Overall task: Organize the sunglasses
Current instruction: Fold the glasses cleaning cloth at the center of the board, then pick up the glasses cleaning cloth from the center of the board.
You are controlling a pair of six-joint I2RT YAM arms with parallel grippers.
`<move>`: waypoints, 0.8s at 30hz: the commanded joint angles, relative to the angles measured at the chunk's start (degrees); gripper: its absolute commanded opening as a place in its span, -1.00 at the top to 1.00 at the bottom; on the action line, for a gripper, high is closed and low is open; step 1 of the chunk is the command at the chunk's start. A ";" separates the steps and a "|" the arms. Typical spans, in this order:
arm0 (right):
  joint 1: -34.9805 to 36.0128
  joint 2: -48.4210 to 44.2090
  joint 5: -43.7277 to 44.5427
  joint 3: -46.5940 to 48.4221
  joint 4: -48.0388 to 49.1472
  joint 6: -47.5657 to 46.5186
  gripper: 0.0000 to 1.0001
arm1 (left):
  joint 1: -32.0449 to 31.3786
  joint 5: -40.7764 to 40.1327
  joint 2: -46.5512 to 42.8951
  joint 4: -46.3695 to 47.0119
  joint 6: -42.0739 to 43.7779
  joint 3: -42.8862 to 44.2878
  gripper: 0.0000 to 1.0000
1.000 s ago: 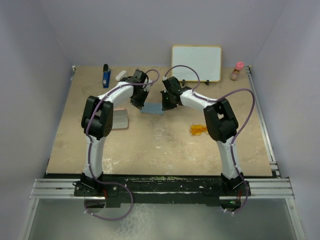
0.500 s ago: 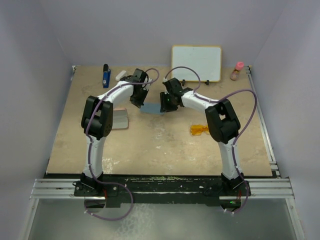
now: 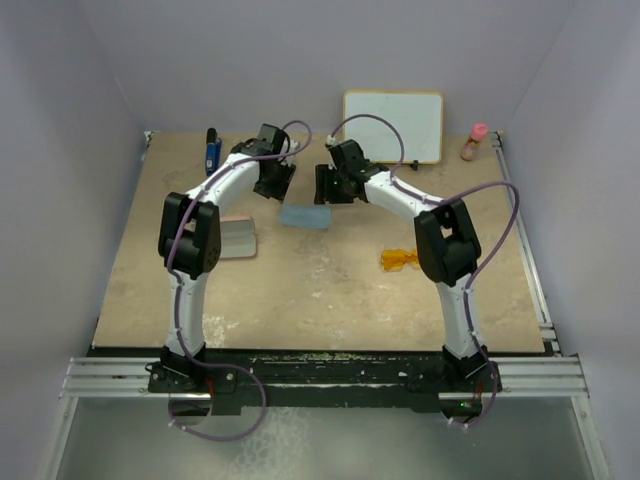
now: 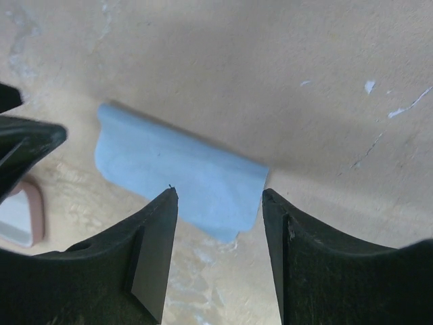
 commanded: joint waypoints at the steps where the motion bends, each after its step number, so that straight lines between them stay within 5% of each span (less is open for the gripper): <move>1: -0.66 3.41 2.79 3.53 -1.76 -1.43 -0.15 | 1.06 0.52 -1.55 0.24 0.77 2.86 0.05; 24: -0.88 4.81 -4.73 -0.18 2.54 -1.04 -0.07 | 2.25 2.69 -0.70 -0.11 0.42 3.31 0.05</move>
